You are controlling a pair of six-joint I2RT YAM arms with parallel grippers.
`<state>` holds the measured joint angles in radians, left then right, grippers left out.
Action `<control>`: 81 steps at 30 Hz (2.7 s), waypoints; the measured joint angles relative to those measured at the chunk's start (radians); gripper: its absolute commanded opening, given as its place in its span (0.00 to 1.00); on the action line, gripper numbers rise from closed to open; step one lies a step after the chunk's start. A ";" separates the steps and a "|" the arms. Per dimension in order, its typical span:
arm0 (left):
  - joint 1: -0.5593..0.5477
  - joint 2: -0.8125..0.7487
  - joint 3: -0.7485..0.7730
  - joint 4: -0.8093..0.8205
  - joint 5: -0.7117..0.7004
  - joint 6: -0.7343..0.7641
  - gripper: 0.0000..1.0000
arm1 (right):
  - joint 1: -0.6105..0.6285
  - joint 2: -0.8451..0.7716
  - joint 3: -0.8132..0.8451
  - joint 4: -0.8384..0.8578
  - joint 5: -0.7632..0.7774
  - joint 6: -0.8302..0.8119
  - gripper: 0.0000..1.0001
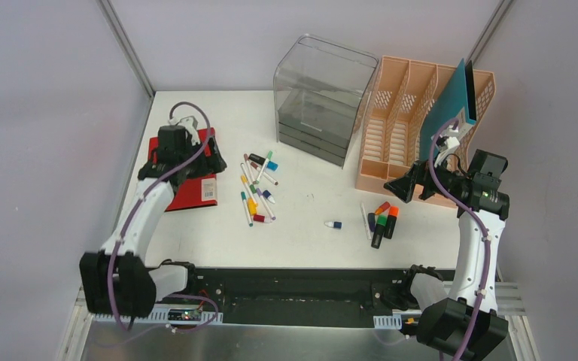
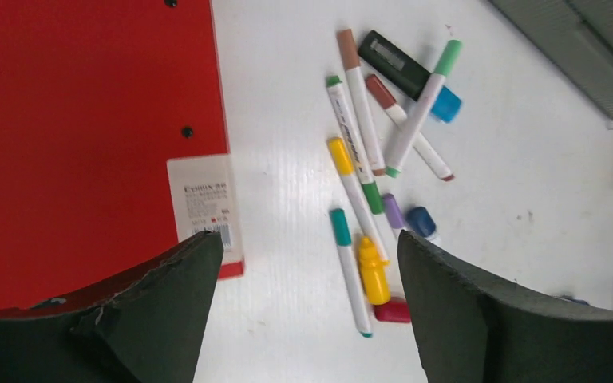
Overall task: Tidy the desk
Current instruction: Pick up the folder from the corner of the board.
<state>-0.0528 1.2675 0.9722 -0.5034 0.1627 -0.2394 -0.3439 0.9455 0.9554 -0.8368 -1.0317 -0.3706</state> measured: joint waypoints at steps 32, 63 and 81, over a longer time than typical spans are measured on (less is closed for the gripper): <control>0.089 -0.486 -0.711 0.346 0.002 -0.704 0.68 | 0.002 0.000 0.000 0.000 0.000 -0.017 0.99; 0.156 -0.441 -0.811 0.534 -0.038 -0.897 0.39 | 0.002 0.000 0.000 -0.007 0.000 -0.024 0.99; 0.166 -0.445 -0.888 0.618 -0.114 -1.028 0.38 | 0.002 0.000 0.000 -0.008 0.000 -0.025 0.99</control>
<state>0.1135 0.8223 0.0841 0.1146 0.0483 -1.2671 -0.3424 0.9455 0.9554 -0.8444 -1.0317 -0.3954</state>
